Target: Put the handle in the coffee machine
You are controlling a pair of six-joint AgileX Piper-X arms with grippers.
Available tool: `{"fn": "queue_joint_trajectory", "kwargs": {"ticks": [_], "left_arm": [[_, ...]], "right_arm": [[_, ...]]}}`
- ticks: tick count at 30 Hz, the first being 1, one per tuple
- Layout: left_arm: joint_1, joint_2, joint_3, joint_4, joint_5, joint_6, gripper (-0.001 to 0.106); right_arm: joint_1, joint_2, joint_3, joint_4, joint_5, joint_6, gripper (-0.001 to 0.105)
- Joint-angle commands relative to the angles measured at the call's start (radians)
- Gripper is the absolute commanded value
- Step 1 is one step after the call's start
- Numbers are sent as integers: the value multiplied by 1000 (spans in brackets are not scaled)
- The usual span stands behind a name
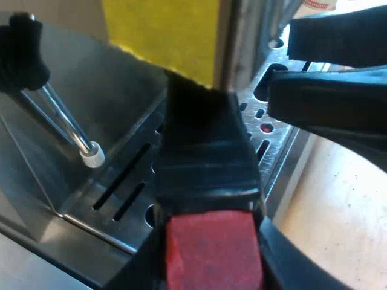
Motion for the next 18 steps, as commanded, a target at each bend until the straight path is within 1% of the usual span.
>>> {"fn": "queue_joint_trajectory", "kwargs": {"ticks": [1,4,6,8,11,12,13,15,16,17,18], "left_arm": [[-2,-53,-14,-24,284,-3,0],[-2,-65,-14,-56,273,-3,0],[-2,-72,-14,-104,257,-5,0],[-2,-72,-14,-113,254,-8,0],[-2,-72,-14,-100,255,-9,0],[-2,-72,-14,-101,255,-9,0],[-2,-72,-14,-101,255,-9,0],[-2,-72,-14,-112,252,-6,0],[-2,-72,-14,-112,252,-8,0],[-2,-72,-14,-112,249,-8,0],[-2,-72,-14,-112,246,-8,0]], "right_arm": [[2,-4,-3,1,-5,-2,60],[2,-4,-3,12,-5,-2,60],[1,-4,-3,24,-5,-2,60],[1,-4,-3,22,-10,-7,59],[1,3,-3,16,-32,-9,50],[-1,11,-3,-3,-35,-21,46],[-3,27,-3,-33,-39,-48,42],[-10,54,-3,-92,-46,-86,38],[-13,77,-3,-166,-43,-129,36],[-15,89,-3,-201,-41,-153,36],[-21,112,-3,-260,-43,-191,36]]}}
